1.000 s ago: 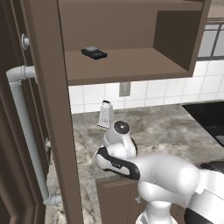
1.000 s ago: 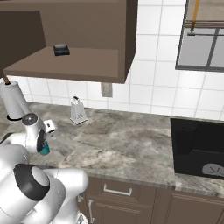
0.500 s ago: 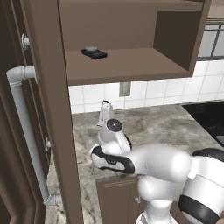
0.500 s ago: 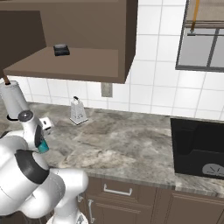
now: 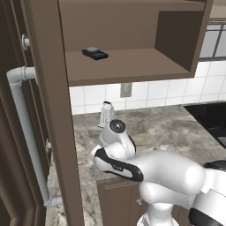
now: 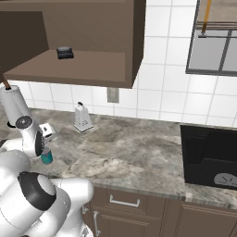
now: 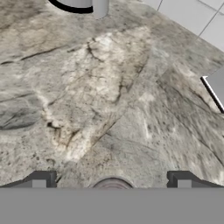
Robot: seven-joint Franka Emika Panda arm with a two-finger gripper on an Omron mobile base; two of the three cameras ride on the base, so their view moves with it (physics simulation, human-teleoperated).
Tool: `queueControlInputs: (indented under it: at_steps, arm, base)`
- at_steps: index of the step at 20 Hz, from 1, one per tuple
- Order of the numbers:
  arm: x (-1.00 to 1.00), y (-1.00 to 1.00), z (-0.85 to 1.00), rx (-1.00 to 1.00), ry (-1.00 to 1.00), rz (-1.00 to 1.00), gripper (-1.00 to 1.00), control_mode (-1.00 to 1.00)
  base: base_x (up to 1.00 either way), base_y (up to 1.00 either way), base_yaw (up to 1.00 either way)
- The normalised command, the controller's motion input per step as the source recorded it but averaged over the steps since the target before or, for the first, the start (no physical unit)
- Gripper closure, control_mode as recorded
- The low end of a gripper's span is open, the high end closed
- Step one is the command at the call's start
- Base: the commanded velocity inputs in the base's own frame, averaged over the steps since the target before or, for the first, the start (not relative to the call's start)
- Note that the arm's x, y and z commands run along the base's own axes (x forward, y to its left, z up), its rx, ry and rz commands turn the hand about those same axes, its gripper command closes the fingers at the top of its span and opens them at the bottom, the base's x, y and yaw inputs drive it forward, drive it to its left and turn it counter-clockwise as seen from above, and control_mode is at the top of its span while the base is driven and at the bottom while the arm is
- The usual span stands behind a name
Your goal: Pick the canned food and jam from the counter and place them in the cabinets closest to them.
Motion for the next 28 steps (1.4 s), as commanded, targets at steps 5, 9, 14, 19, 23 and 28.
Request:
queueControlInputs:
  at_steps: [5, 9, 14, 19, 23, 28]
  arm:
    - [-0.07, -0.02, 0.0, 0.0, -0.02, 0.0, -1.0, -1.0]
    - [-0.02, 0.0, -0.1, 0.02, 0.02, 0.0, -1.0, -1.0]
    - [0.0, 0.0, -0.18, 0.0, 0.02, 0.0, -1.0, -1.0]
    - [0.0, 0.0, 0.0, 0.0, 0.0, 0.0, -1.0, -1.0]
    - [0.0, 0.0, -0.1, 0.0, 0.01, 0.0, -1.0, -1.0]
    - [0.0, 0.0, -0.31, -0.03, 0.04, 0.0, -1.0, -1.0]
  base:
    - [0.0, 0.0, 0.0]
    - [0.0, 0.0, 0.0]
    - [0.0, 0.0, 0.0]
    - [0.0, 0.0, 0.0]
    - [0.0, 0.0, 0.0]
    - [0.0, 0.0, 0.0]
